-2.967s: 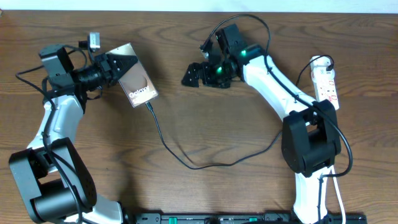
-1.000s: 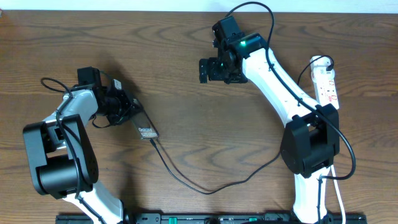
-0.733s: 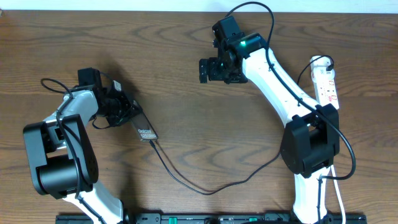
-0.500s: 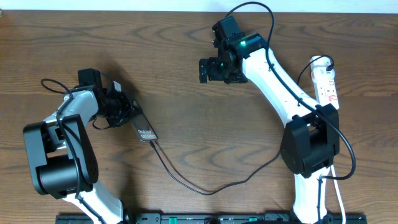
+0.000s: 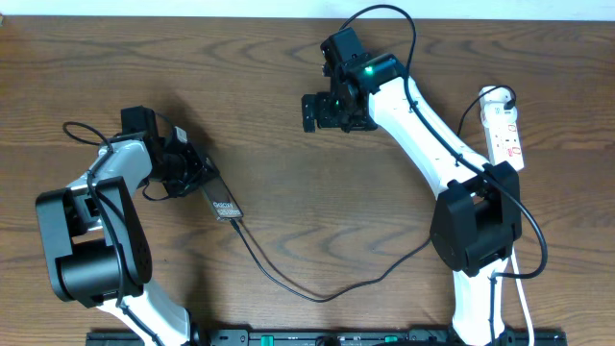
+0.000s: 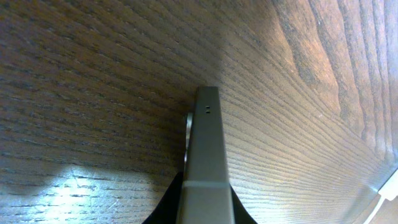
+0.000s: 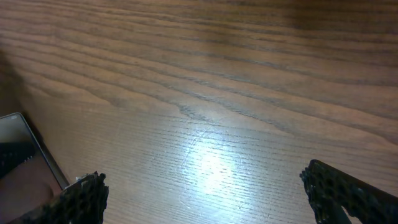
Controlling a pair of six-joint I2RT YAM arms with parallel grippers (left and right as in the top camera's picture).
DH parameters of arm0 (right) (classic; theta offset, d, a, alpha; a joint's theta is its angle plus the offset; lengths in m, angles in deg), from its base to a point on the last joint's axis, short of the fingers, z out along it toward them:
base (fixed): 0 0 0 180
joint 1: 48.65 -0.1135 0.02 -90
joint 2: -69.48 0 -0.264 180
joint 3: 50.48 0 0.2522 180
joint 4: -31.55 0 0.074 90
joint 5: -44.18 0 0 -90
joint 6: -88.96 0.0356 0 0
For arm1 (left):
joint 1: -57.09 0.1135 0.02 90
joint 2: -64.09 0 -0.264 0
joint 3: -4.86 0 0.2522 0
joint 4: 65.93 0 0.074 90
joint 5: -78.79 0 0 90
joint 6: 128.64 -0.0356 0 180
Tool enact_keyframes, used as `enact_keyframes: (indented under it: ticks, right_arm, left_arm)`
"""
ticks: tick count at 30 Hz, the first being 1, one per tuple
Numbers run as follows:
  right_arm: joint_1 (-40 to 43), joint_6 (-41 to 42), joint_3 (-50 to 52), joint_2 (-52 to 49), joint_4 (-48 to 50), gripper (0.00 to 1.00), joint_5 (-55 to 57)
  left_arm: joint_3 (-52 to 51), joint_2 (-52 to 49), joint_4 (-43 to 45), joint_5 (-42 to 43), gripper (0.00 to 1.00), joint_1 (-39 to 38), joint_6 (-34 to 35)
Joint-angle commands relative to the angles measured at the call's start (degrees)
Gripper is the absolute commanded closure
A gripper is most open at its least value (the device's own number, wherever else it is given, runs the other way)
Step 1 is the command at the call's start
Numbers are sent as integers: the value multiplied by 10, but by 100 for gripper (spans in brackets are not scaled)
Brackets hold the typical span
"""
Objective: Plug charger to phone and switch on socket
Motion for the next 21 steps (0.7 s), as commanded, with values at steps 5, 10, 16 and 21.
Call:
enact_keyframes:
  ticks: [5, 10, 16, 21]
  right_arm:
    - [-2, 9, -11, 3, -1, 1, 7]
    - [-2, 9, -11, 3, -1, 1, 7]
    - [-2, 9, -11, 3, -1, 1, 7]
    - [-2, 9, -11, 3, -1, 1, 7]
  left_arm:
    - [-13, -16, -7, -8, 93, -1, -4]
    - [-13, -34, -7, -7, 93, -1, -4]
    - [-13, -35, -5, -7, 93, -1, -4]
    - [-13, -35, -5, -7, 93, -1, -3]
